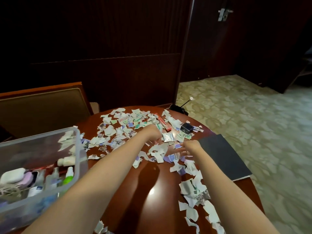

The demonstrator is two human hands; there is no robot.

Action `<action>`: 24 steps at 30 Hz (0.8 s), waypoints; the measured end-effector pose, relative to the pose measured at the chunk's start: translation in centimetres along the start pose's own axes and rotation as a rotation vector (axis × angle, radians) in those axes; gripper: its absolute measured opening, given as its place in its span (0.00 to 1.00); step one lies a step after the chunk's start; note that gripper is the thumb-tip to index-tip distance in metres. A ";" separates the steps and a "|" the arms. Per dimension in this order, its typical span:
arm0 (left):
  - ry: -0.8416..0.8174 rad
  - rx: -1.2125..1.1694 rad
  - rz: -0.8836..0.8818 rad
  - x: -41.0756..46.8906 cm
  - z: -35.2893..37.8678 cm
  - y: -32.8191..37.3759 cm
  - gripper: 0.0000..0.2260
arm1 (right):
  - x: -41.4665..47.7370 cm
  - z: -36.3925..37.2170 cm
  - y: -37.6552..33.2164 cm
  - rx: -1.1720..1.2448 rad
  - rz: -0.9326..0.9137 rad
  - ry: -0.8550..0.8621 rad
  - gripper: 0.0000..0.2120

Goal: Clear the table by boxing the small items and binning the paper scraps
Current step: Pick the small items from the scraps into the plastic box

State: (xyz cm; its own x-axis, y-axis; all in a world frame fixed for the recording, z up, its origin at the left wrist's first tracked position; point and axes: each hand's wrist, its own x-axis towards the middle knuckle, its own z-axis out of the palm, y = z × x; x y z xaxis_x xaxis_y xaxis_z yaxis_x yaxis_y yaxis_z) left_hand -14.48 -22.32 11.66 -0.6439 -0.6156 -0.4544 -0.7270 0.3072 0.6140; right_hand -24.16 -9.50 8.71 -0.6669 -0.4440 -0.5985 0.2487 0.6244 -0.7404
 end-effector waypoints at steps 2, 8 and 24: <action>0.009 0.008 0.021 1.6 0.6 0.7 0.10 | 1.6 -0.4 0.2 -0.014 -0.061 0.005 0.16; 0.062 0.147 0.093 7.1 2.3 1.8 0.13 | 6.2 -0.5 -0.1 -0.093 -0.172 0.089 0.11; 0.166 0.844 0.285 18.9 5.3 -0.5 0.24 | 15.3 4.8 0.9 -0.426 -0.465 0.169 0.20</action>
State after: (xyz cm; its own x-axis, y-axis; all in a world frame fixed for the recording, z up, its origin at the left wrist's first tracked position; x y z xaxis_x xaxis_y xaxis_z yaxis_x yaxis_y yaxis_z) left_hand -27.58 -30.27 -0.68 -0.8310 -0.5115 -0.2186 -0.5207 0.8536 -0.0177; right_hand -30.75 -18.85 -2.61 -0.7477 -0.6439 -0.1623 -0.3698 0.6068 -0.7036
